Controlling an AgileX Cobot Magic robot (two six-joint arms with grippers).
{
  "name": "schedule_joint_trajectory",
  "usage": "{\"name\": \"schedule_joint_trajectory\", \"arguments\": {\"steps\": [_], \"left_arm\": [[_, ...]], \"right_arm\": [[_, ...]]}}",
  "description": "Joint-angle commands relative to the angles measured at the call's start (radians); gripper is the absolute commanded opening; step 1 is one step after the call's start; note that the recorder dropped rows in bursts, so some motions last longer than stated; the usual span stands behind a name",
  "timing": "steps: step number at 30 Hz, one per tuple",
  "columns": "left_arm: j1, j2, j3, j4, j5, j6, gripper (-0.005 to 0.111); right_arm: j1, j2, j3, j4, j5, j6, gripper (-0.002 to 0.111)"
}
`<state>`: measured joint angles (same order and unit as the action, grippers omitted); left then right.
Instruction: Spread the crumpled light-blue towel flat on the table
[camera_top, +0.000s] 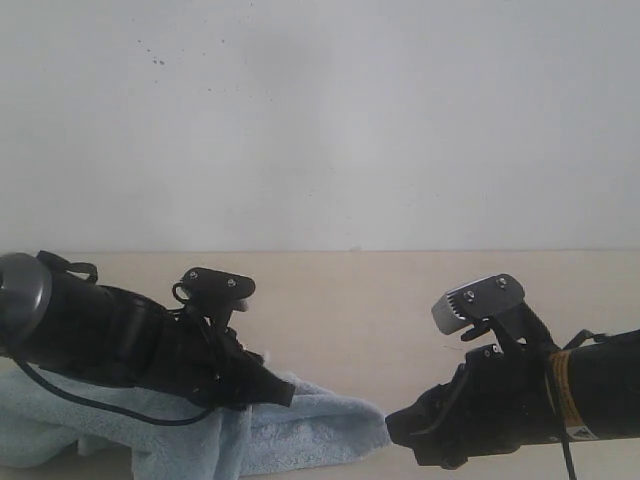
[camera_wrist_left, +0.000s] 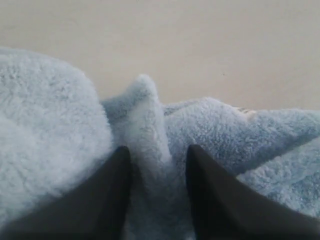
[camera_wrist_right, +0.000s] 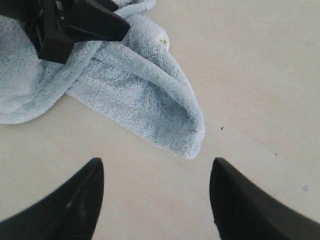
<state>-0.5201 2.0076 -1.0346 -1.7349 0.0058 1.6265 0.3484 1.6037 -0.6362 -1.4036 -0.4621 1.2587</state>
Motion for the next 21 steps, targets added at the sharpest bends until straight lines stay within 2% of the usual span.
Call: {"name": "schedule_joint_trajectory", "arguments": {"steps": [1,4,8,14,21], "left_arm": [[-0.005,0.016,-0.005,-0.010,-0.006,0.005,0.015],[-0.005,-0.002,-0.005,-0.010,-0.006,0.005,0.008],[-0.003,-0.099,-0.005,-0.010,-0.067,0.005,0.008],[-0.001,-0.245,-0.003,-0.010,-0.082,0.027,0.008],[-0.001,-0.336,0.013,-0.010,-0.208,0.054,0.008]], "right_arm": [[0.001,0.002,-0.005,0.008,-0.008,-0.005,0.059],[0.001,0.002,-0.005,0.008,-0.015,-0.005,0.059],[0.001,0.002,-0.005,0.008,-0.019,-0.005,0.059],[0.001,0.002,-0.005,0.008,-0.019,-0.005,0.059],[0.001,0.002,-0.005,0.008,-0.019,-0.005,0.059]]}}
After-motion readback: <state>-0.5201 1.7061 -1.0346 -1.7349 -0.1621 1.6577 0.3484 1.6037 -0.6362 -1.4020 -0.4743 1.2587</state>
